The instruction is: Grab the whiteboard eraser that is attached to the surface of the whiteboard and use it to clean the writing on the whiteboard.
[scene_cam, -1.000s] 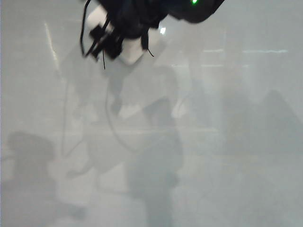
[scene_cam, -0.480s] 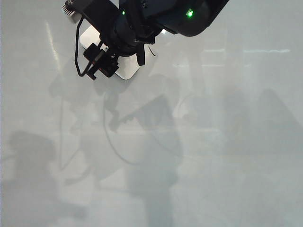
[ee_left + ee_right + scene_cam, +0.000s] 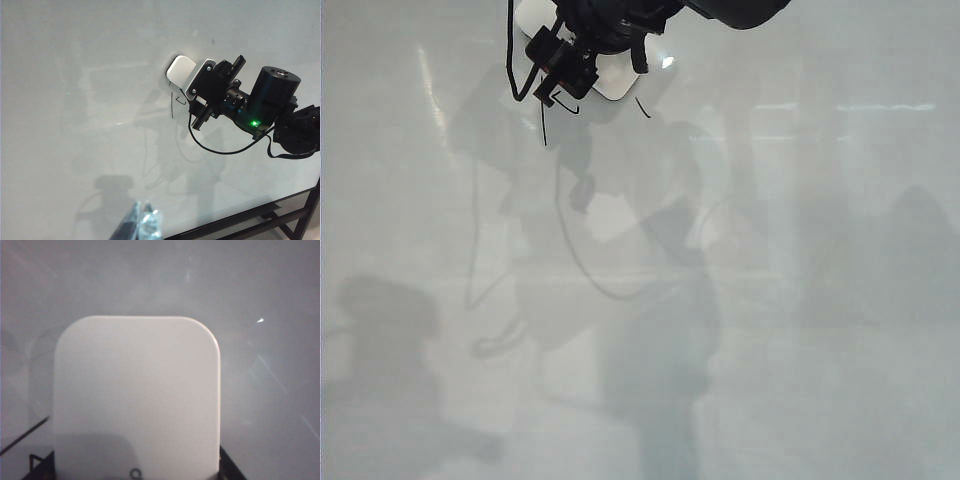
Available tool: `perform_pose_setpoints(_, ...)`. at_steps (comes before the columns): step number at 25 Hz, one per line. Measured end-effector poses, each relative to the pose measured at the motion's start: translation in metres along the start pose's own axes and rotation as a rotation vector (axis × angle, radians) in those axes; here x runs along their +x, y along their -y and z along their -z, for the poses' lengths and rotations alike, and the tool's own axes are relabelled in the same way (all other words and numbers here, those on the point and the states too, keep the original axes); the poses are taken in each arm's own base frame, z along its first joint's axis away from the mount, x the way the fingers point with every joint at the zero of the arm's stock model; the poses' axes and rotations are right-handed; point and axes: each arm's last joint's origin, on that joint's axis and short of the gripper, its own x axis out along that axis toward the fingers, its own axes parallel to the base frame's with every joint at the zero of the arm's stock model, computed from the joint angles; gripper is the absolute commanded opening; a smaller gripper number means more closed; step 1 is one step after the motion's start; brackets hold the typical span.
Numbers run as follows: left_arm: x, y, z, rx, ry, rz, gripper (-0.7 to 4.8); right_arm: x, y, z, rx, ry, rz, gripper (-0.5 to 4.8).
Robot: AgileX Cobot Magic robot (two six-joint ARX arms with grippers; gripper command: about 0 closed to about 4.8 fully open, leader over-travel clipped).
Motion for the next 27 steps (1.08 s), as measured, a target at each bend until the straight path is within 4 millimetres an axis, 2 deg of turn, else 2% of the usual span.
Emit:
perform_pose_setpoints(4, 0.0, 0.0, 0.0, 0.0, -0.001, 0.0, -0.05, 0.001, 0.0, 0.001, -0.014, 0.008, -0.021, 1.98)
perform_pose_setpoints(8, 0.0, 0.0, 0.0, -0.001, 0.0, 0.0, -0.05, 0.001, -0.002, 0.001, 0.048, 0.024, -0.058, 1.98)
perform_pose_setpoints(10, 0.0, 0.0, 0.0, 0.0, 0.0, 0.0, -0.05, 0.001, -0.011, 0.0, 0.06, 0.028, -0.067, 1.98)
perform_pose_setpoints(15, 0.0, 0.0, 0.0, -0.001, 0.0, 0.0, -0.05, -0.002, -0.05, 0.011, 0.021, -0.01, -0.211, 1.98)
perform_pose_setpoints(17, 0.0, 0.0, 0.0, -0.001, 0.0, 0.0, -0.05, -0.003, -0.057, 0.014, 0.023, -0.023, -0.238, 1.98)
perform_pose_setpoints(22, 0.0, 0.0, 0.0, 0.0, 0.0, 0.0, -0.05, -0.003, -0.061, 0.013, 0.046, -0.028, -0.227, 1.98)
perform_pose_setpoints(27, 0.0, 0.0, 0.0, 0.0, 0.0, 0.0, -0.05, -0.003, -0.059, 0.014, -0.008, -0.086, -0.174, 1.98)
